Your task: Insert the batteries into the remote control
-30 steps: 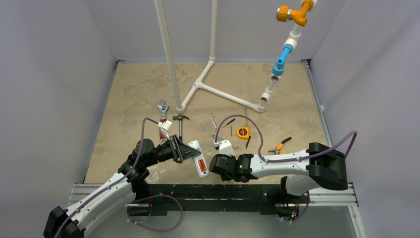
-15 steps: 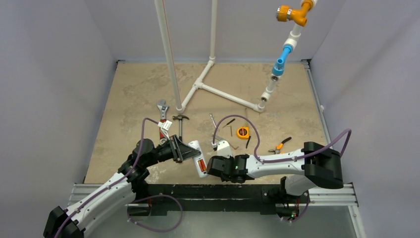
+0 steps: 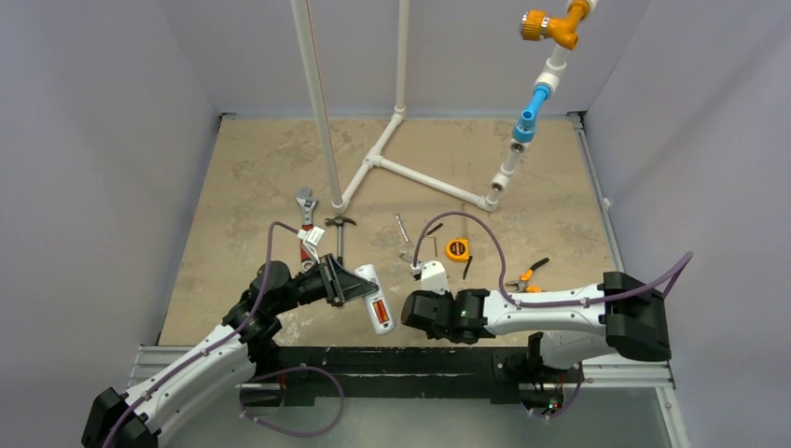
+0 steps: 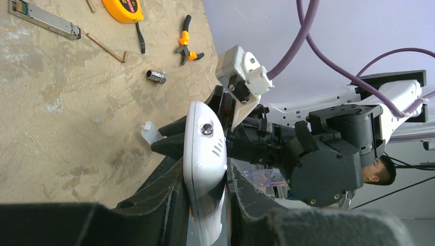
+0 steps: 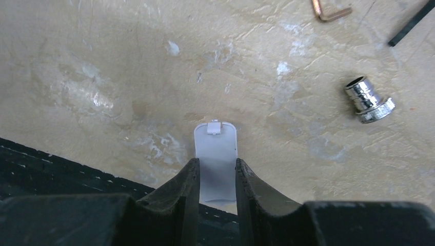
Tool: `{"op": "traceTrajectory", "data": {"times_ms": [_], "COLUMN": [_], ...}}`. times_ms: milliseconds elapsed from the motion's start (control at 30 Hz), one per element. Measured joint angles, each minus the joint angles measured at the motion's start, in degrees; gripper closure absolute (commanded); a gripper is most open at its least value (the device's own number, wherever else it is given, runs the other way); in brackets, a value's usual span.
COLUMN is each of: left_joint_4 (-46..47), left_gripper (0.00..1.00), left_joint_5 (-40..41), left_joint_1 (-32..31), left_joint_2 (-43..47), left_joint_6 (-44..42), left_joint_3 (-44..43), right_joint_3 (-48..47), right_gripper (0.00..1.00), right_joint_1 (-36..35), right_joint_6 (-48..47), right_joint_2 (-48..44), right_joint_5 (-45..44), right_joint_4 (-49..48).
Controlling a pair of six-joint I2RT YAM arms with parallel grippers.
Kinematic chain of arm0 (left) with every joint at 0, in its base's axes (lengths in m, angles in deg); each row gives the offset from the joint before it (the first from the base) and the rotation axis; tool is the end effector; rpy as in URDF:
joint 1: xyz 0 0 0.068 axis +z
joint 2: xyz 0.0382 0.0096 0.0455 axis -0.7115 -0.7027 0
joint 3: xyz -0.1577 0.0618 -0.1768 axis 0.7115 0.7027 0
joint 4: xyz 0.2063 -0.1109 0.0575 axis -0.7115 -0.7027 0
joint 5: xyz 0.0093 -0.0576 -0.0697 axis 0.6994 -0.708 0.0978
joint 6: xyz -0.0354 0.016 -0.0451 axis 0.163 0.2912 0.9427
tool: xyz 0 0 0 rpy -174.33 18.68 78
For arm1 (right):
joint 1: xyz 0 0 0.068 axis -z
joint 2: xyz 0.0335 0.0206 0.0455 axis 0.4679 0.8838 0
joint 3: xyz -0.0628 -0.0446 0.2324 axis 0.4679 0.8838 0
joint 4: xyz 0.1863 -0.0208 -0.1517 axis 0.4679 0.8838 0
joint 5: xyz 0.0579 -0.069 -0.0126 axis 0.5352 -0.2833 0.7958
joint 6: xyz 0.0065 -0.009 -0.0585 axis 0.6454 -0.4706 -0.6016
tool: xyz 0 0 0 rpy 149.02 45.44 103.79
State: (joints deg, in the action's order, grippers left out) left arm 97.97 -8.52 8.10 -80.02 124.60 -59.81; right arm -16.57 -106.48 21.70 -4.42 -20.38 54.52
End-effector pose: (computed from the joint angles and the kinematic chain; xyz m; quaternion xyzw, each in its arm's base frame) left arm 0.1162 -0.1133 0.1989 -0.0412 0.7414 -0.6202 0.2530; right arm 0.0632 0.2135 0.1567 -0.1701 0.9445 0.0551 0.2756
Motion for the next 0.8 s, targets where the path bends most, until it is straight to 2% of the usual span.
{"op": "traceTrajectory", "data": {"times_ms": [200,400,600,800], "left_joint_4": [0.07,0.04,0.00,-0.55], "left_gripper": [1.00,1.00,1.00,1.00], "left_joint_5": [-0.02,-0.02,-0.02,0.00], "left_joint_1": [0.00,0.00,0.00,0.00], "left_joint_2": [0.00,0.15,1.11,2.21], "left_joint_6": [0.00,0.00,-0.02,0.00], "left_joint_3": [0.00,0.00,0.00,0.00], "right_joint_3": [0.35,0.50,-2.91,-7.56], "right_gripper": [0.84,0.84,0.84,0.84], "right_joint_1": [5.07,14.60,19.30,20.94], "right_joint_6": [-1.92,-6.71,-10.99,-12.90], "right_joint_2": [-3.93,-4.24,2.78,10.05], "right_joint_5": [-0.83,0.31,2.03,2.80], "right_joint_4": [-0.96,-6.67,-11.50,-16.90]}}
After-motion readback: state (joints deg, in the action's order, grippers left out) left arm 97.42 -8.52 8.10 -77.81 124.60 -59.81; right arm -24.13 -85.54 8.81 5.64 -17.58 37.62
